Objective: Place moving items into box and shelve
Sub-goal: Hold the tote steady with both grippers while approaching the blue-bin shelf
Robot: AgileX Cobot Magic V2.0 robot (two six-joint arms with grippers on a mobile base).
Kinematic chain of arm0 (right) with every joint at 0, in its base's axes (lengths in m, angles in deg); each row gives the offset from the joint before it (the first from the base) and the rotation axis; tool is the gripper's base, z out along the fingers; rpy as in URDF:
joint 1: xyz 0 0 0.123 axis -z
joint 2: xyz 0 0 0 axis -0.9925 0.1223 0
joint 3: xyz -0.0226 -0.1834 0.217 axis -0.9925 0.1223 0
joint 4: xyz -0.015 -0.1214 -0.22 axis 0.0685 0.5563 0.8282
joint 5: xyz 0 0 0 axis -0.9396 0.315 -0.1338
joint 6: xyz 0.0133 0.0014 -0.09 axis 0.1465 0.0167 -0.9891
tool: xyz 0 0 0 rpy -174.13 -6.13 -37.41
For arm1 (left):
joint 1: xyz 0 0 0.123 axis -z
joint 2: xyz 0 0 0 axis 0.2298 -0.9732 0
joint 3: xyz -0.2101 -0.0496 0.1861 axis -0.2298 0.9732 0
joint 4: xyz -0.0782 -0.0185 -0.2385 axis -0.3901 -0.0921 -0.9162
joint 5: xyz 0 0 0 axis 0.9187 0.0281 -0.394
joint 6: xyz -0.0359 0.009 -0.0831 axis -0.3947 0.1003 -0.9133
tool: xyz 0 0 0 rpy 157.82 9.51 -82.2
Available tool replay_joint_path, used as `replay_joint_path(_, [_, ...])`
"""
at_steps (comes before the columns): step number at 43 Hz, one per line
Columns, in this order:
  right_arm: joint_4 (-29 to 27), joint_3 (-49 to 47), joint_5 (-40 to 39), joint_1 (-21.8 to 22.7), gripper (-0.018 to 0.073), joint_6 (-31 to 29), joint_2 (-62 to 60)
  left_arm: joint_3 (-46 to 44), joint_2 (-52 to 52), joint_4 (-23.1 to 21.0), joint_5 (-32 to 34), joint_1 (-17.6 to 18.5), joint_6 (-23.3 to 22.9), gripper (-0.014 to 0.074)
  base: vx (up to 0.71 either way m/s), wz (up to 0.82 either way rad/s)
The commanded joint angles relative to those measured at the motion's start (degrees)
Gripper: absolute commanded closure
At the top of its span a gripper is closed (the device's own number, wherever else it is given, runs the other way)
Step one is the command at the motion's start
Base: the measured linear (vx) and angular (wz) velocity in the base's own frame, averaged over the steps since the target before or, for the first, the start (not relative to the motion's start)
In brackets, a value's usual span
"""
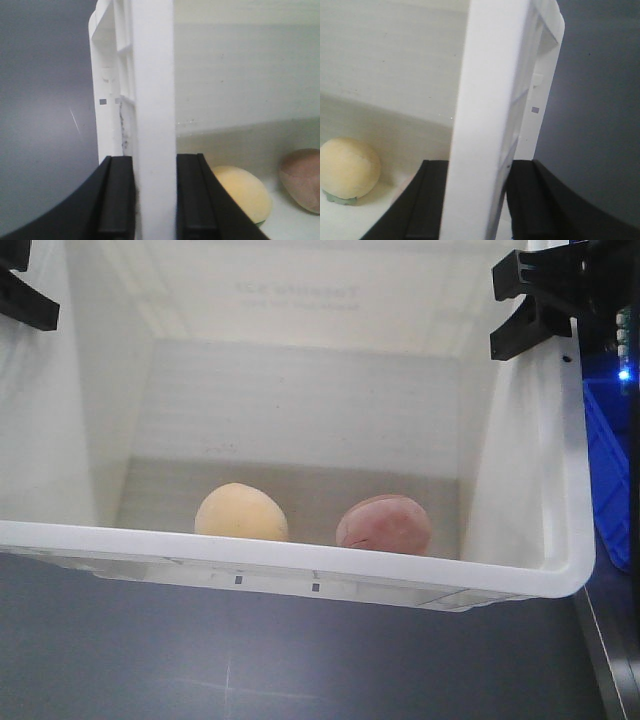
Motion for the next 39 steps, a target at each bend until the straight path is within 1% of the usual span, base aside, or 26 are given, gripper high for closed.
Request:
replay_joint_path(1, [-7.59, -2.71, -3.64, -0.33, 0.0559, -1.53, -2.34, -2.40, 2.42, -8.41, 3.94, 0.57, -0.13, 0.0597, 0.39, -0.13])
replay_joint_path(28, [-7.59, -2.71, -3.64, -0.33, 0.0559, -1.53, -2.34, -2.40, 2.42, -8.41, 3.94, 0.57, -0.13, 0.0597, 0.40, -0.12])
replay_joint_path(39, [-7.59, -2.71, -3.64, -0.33, 0.0559, -1.53, -2.34, -2.40, 2.42, -8.41, 3.94, 0.57, -0.13, 0.0597, 0.42, 0.00])
